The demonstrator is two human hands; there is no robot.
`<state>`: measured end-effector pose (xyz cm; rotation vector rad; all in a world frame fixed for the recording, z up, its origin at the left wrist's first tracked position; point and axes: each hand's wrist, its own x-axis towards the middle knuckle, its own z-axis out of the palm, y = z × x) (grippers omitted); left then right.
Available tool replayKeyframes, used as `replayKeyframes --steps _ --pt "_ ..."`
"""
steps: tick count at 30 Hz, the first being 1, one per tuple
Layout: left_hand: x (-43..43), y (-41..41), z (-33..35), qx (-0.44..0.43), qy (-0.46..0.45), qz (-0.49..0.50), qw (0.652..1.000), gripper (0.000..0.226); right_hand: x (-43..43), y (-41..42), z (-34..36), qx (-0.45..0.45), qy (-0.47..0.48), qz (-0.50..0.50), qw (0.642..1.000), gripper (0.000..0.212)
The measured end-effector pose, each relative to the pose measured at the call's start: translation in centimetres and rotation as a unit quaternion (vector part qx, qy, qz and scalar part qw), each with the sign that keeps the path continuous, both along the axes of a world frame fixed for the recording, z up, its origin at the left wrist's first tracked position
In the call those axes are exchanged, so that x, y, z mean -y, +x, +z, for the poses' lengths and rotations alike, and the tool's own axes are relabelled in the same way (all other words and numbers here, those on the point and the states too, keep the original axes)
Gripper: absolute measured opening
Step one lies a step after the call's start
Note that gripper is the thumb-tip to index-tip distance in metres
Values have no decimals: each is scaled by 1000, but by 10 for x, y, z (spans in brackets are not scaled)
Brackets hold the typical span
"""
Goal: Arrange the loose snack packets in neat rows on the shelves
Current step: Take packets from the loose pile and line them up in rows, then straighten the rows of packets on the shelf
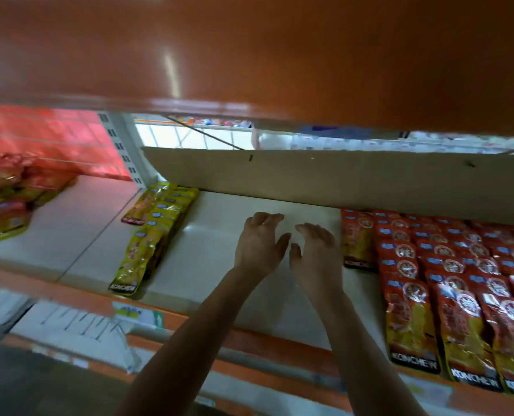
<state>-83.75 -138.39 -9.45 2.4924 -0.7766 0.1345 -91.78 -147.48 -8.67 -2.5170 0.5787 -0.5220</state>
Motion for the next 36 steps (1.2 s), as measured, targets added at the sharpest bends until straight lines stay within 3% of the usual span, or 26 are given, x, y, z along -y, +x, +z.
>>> replayKeyframes --steps 8,13,17,22,36 --pt "-133 41 16 52 40 59 996 48 -121 62 5 -11 -2 75 997 43" --pt "-235 76 24 63 55 95 992 48 -219 103 10 -2 -8 97 995 30" --pt "-312 99 23 63 63 129 988 49 -289 136 7 -1 -13 115 993 43" --pt "-396 126 21 57 75 186 978 50 -365 176 7 -22 -10 136 990 44" --pt "-539 216 21 46 77 289 953 49 -514 275 11 12 50 232 971 38"
